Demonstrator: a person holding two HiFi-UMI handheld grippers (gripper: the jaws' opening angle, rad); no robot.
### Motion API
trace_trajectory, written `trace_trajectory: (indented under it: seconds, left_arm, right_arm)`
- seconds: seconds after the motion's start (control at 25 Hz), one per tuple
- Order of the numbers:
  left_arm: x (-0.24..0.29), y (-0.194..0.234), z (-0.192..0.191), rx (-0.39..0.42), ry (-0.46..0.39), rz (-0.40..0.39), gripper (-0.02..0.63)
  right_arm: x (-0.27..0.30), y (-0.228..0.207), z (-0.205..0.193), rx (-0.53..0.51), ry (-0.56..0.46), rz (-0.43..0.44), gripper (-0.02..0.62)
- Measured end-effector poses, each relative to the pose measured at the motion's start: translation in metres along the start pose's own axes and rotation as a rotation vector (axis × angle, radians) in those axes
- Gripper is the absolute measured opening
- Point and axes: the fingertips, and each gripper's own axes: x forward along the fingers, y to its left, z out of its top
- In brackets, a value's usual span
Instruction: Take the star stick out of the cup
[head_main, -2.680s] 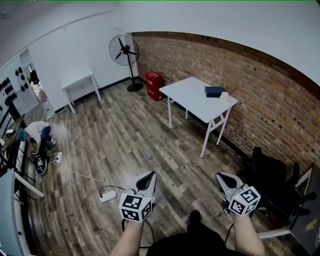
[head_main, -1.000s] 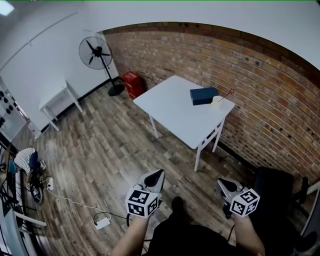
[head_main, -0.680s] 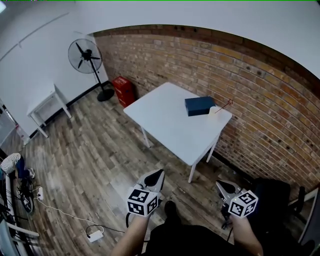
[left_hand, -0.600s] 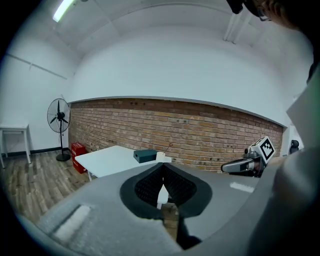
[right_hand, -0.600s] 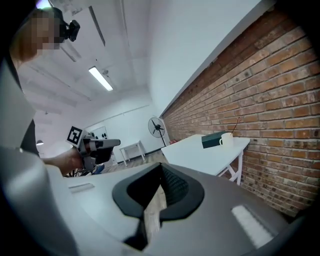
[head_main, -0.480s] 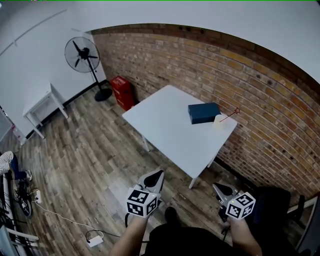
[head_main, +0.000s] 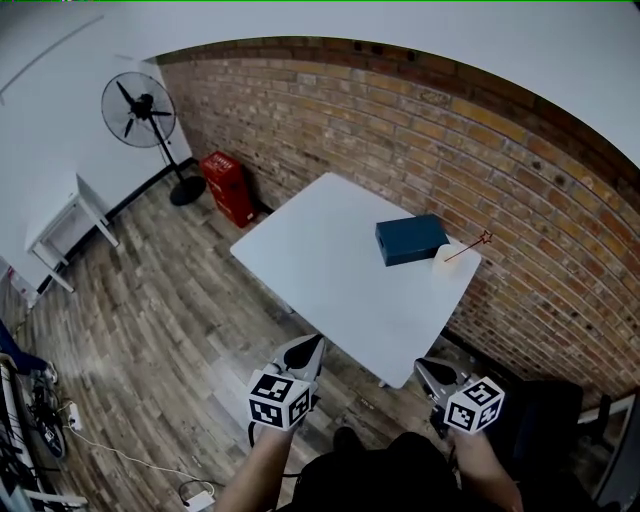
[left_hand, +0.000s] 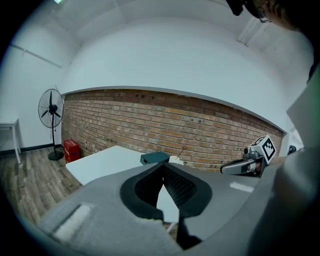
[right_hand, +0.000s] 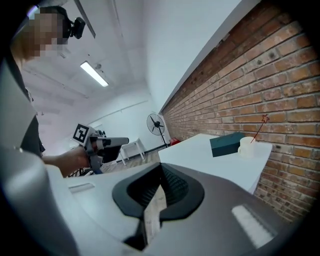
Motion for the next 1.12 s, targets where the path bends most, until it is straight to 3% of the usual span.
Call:
trace_trajectory:
  seconds: [0.28,0.76,1.12]
  left_arm:
    - [0.047,0.004,0.001,-0.009,0.036,-0.014,0.008]
    - [0.204,-0.039,0.069,0.029,0.020,-0.024,0.008]
    - [0.286,-0.061,0.084,0.030,0.042,0.001,0.008]
  right_arm:
    - [0.007,-0.056,0.008,0.049,-0.009,-0.039,0.000]
    - [0.028,-0.202,0.079,0.042,-0.023,0.025,0.001]
    - [0.034,-0.288,0.084,0.070,0.034,0.053,0.002]
